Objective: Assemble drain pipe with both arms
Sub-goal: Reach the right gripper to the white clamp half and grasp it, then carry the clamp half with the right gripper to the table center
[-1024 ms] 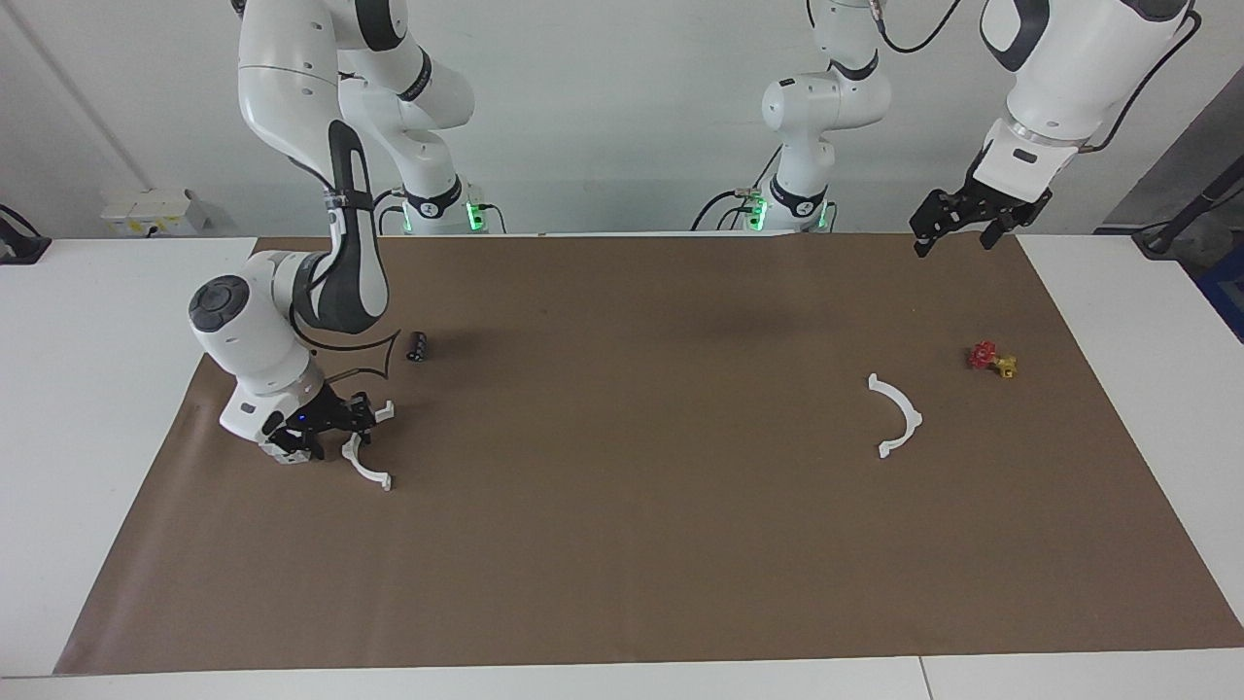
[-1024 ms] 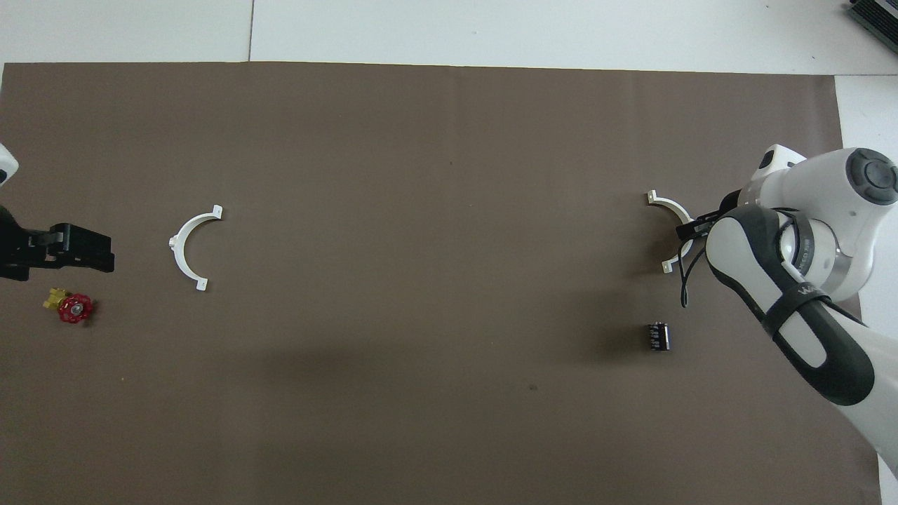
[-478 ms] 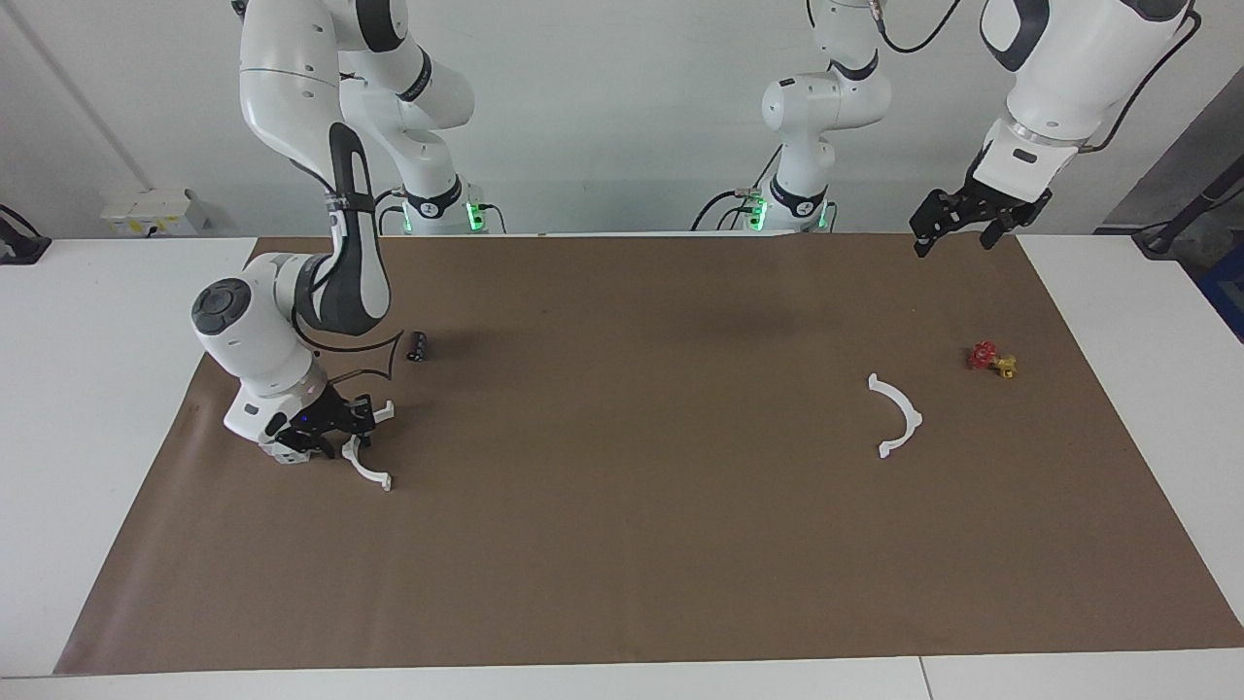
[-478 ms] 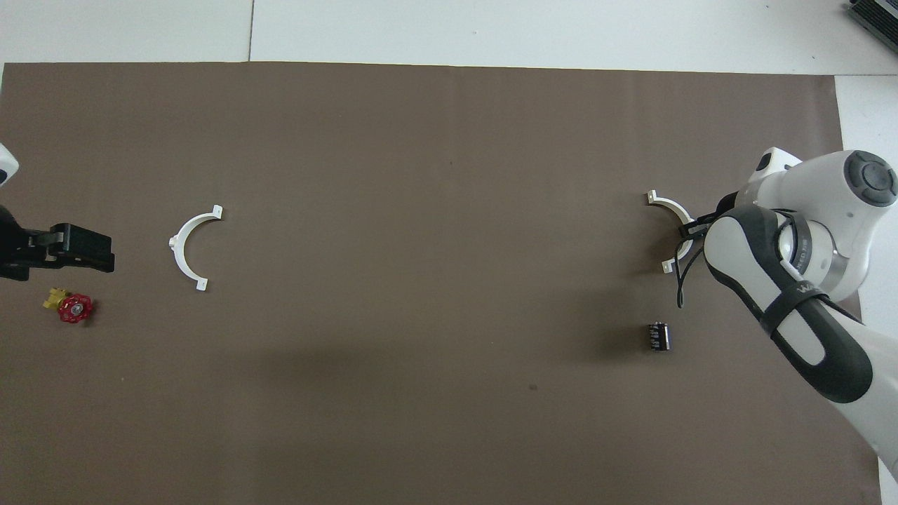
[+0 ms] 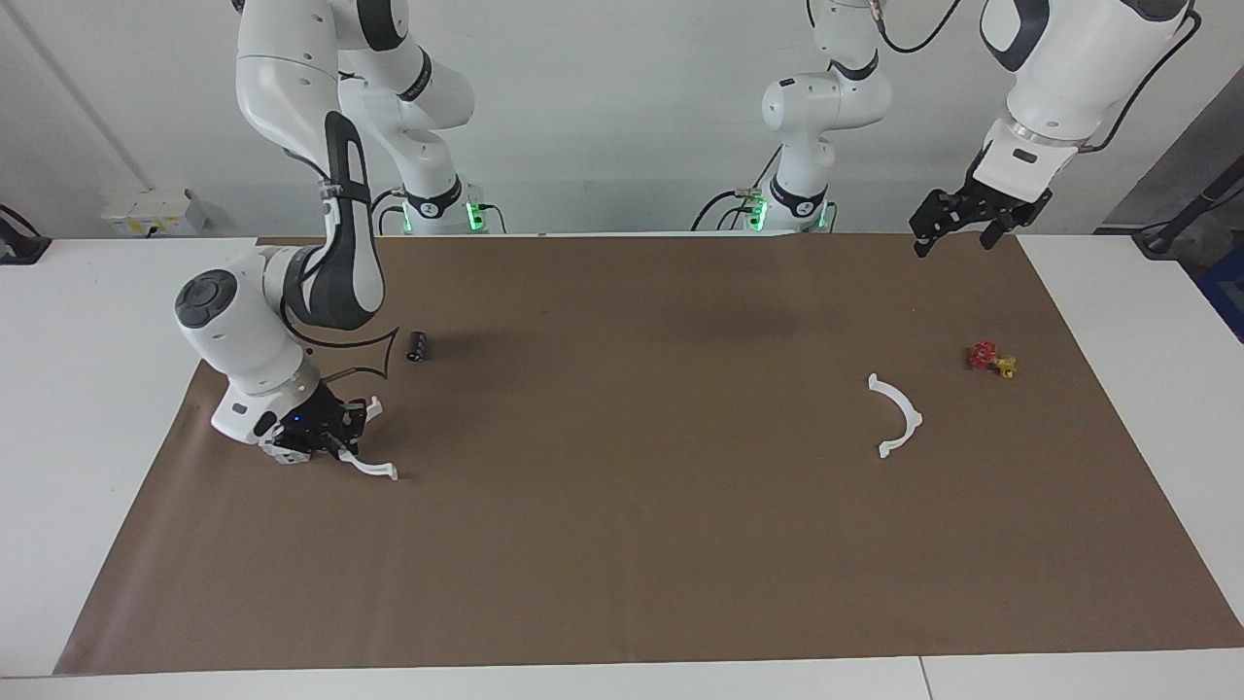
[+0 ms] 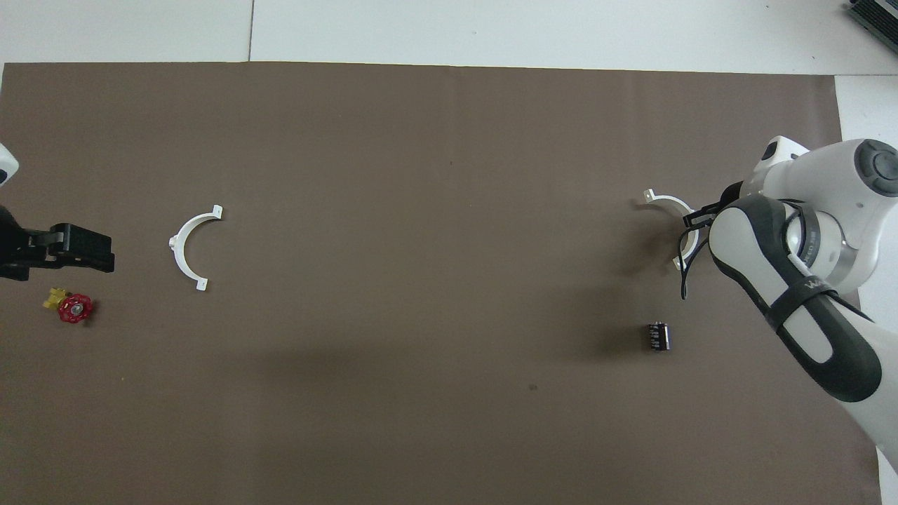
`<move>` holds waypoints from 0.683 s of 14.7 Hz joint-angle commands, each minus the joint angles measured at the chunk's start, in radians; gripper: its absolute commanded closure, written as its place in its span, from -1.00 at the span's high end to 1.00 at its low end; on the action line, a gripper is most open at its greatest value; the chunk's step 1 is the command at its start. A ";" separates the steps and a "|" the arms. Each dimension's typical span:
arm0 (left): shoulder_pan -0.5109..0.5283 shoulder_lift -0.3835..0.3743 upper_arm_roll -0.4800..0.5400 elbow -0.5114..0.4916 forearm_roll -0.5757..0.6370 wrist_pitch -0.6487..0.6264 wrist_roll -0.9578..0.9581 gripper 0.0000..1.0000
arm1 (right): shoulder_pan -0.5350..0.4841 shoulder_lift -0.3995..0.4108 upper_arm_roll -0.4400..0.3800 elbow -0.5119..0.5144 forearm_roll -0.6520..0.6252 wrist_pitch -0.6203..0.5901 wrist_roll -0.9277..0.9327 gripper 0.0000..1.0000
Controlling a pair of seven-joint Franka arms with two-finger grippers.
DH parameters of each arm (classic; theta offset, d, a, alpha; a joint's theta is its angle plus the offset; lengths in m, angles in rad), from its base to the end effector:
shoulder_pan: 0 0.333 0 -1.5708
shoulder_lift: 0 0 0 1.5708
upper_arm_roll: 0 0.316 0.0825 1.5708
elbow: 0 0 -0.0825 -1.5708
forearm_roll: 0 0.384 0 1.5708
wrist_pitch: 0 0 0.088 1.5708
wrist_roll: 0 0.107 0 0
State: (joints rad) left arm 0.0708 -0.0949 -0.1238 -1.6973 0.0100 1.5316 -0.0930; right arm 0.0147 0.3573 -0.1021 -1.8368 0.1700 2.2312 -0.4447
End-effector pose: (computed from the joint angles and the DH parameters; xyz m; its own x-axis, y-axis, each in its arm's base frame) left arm 0.5182 -0.0294 0.6124 0.9967 0.0419 -0.0691 0.0400 -0.9988 -0.0282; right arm 0.6383 -0.0463 0.3406 0.9637 0.2561 0.0759 0.2617 -0.9620 -0.0772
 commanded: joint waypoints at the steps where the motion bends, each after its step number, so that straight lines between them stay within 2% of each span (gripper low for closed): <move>1: 0.001 -0.019 -0.002 -0.015 -0.012 0.008 -0.002 1.00 | 0.071 -0.011 0.007 0.065 0.002 -0.079 0.194 -1.00; 5: 0.001 -0.019 -0.002 -0.015 -0.010 0.008 -0.002 1.00 | 0.255 0.000 0.008 0.102 -0.081 -0.085 0.614 -1.00; 10: 0.001 -0.019 -0.002 -0.015 -0.012 0.008 -0.001 1.00 | 0.453 0.096 0.008 0.129 -0.084 -0.006 0.897 -1.00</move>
State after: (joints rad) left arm 0.0708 -0.0949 -0.1238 -1.6973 0.0100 1.5316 -0.0931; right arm 0.4330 0.3954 -0.0900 -1.7476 0.0966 2.1919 0.3791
